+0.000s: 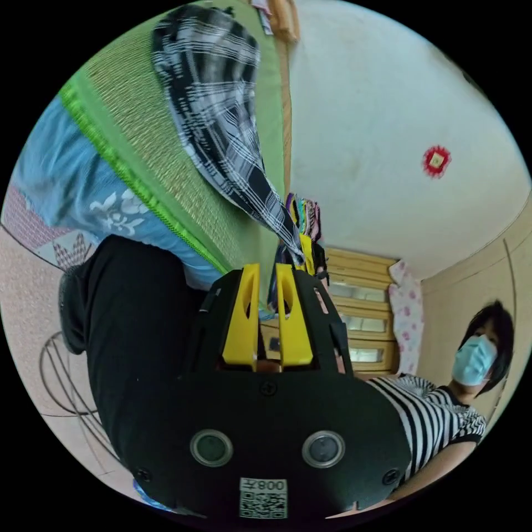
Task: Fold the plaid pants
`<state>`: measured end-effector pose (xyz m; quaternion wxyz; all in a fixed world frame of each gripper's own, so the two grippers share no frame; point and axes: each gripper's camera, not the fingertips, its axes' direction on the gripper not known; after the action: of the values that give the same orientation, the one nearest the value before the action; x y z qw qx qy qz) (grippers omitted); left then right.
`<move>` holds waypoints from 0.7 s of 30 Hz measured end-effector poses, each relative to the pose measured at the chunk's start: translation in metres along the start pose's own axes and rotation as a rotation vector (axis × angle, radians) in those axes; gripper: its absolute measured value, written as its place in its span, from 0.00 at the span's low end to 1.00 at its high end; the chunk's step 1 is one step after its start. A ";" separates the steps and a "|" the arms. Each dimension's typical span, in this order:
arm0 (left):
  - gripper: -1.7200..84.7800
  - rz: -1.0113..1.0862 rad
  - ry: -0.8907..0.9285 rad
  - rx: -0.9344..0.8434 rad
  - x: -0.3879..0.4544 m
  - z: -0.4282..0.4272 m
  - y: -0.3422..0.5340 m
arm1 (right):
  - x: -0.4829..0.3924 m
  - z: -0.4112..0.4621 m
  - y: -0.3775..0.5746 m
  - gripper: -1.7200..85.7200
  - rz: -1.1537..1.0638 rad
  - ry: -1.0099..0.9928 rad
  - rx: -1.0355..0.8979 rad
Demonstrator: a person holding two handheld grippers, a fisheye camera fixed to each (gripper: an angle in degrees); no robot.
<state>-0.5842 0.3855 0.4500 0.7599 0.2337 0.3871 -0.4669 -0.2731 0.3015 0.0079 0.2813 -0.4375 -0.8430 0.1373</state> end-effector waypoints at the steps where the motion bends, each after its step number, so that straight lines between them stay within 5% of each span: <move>1: 0.10 -0.026 0.041 0.030 -0.008 -0.008 -0.001 | -0.002 -0.001 0.002 0.04 -0.004 0.003 0.001; 21: 0.16 -0.273 0.212 0.192 -0.071 -0.079 -0.025 | 0.004 -0.053 0.096 0.03 -0.039 0.041 0.098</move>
<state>-0.6543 0.4685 0.4604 0.6189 0.2984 0.4467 -0.5731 -0.1805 0.3595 0.0060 0.3221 -0.4096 -0.8376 0.1639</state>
